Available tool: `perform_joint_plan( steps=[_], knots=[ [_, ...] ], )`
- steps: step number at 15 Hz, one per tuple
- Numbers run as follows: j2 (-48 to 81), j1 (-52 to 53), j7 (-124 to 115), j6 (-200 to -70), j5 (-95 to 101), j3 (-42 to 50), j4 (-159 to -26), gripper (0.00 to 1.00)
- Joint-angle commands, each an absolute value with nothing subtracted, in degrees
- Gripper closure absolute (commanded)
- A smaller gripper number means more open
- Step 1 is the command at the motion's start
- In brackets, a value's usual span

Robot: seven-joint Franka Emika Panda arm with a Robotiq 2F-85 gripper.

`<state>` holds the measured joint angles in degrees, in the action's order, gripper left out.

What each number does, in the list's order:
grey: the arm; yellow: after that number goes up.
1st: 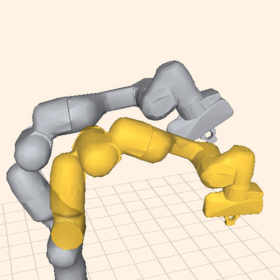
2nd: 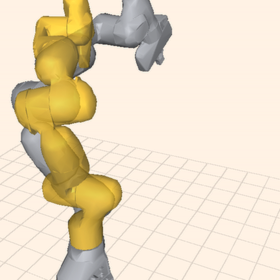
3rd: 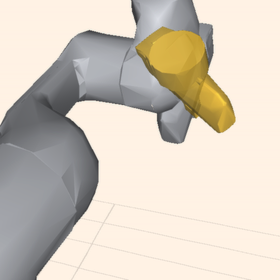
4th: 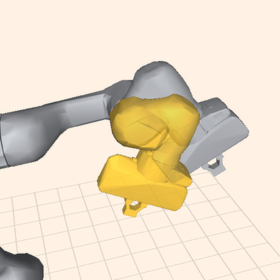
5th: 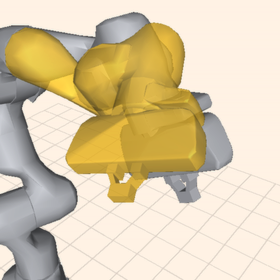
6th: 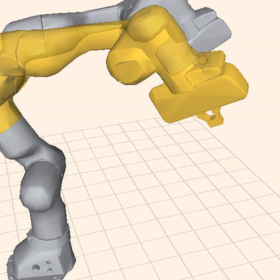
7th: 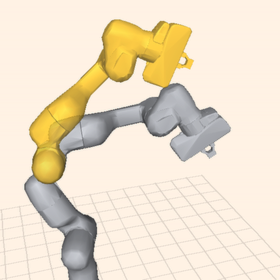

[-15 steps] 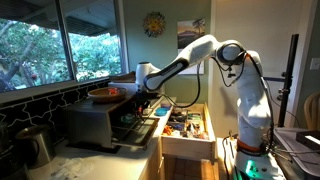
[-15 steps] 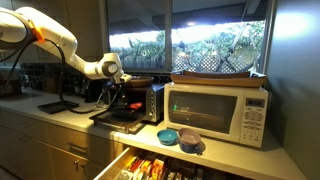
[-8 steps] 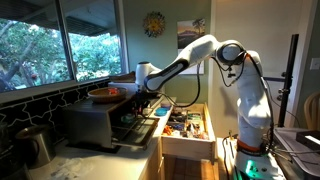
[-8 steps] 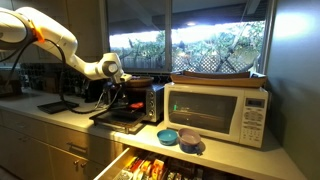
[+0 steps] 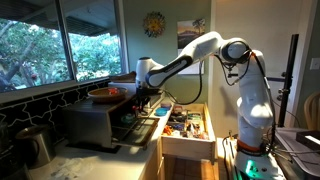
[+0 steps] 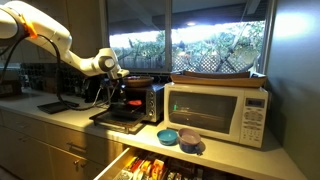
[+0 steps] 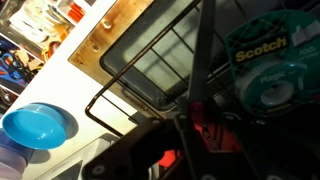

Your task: Put the scissors in the open drawer

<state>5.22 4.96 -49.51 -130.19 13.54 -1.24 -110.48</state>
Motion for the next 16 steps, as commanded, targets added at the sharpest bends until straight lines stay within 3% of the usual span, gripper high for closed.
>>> perform_joint_plan(
  steps=[1,9,16],
  knots=[
    [0.46,4.89,-48.05,-128.14,14.35,-1.46,-114.16,0.94],
    [-9.25,2.57,-48.03,-127.77,15.93,-1.47,-121.41,0.94],
    [-15.45,-7.04,-49.95,-126.7,15.53,1.98,-124.29,0.94]
  ],
)
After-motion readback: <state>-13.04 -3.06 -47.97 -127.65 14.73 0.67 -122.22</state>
